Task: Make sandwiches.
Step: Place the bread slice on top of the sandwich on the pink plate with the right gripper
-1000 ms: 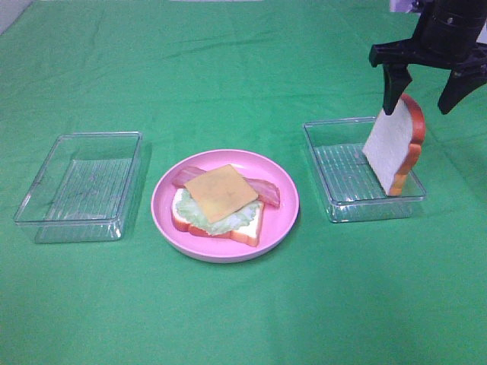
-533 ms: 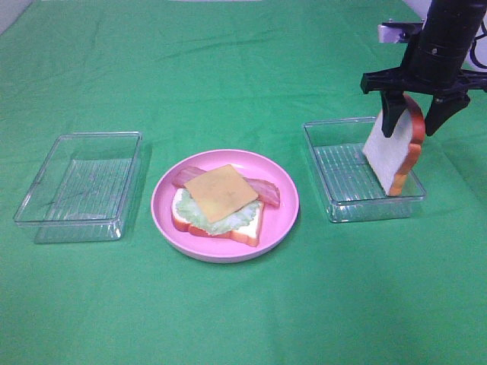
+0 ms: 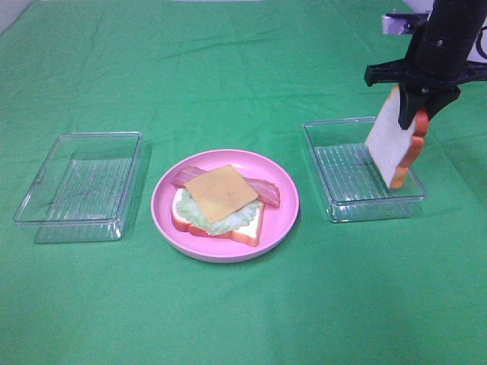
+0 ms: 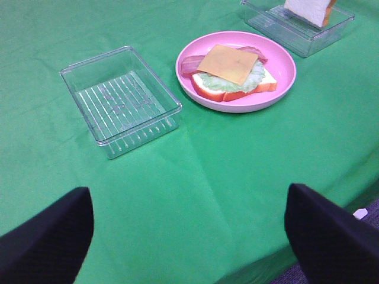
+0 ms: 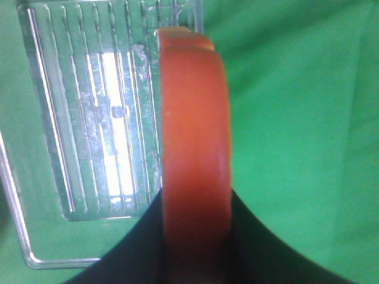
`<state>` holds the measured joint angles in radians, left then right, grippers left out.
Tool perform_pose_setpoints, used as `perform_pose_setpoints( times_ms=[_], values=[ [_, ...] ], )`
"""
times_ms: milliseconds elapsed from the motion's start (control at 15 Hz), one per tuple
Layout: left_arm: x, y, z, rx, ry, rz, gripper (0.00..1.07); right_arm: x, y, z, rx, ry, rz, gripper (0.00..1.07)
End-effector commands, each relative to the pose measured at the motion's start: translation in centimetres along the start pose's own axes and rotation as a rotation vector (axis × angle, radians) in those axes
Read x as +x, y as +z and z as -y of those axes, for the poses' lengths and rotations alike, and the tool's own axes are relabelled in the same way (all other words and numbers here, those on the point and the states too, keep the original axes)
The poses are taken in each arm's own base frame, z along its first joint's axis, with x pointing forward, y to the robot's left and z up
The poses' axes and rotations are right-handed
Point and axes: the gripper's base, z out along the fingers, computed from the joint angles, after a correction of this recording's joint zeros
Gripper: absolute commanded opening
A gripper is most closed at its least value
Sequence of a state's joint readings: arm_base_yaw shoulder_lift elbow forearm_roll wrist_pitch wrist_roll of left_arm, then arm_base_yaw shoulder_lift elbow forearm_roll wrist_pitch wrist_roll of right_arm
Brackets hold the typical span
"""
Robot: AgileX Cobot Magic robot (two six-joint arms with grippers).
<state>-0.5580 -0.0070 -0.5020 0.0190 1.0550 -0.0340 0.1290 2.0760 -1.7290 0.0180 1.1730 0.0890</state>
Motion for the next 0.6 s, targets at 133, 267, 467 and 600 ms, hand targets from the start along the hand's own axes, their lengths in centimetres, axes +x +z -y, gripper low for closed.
perform_pose_setpoints(
  times_ms=[133, 267, 467, 600],
  values=[
    [0.0, 0.0, 0.0, -0.002, -0.002, 0.013, 0.83, 1.3, -4.5, -0.5, -0.073, -0.002, 0.09, 0.0],
    [0.0, 0.0, 0.0, -0.002, -0.002, 0.013, 0.83, 2.3, -6.2, -1.8, -0.218, -0.026, 0.096, 0.0],
    [0.0, 0.0, 0.0, -0.002, -0.002, 0.013, 0.83, 3.3, -5.2, -4.1, -0.441, -0.046, 0.066, 0.0],
    [0.0, 0.0, 0.0, -0.002, -0.002, 0.013, 0.83, 3.8, -3.9, -5.7, -0.552, -0.038, 0.059, 0.0]
  ],
)
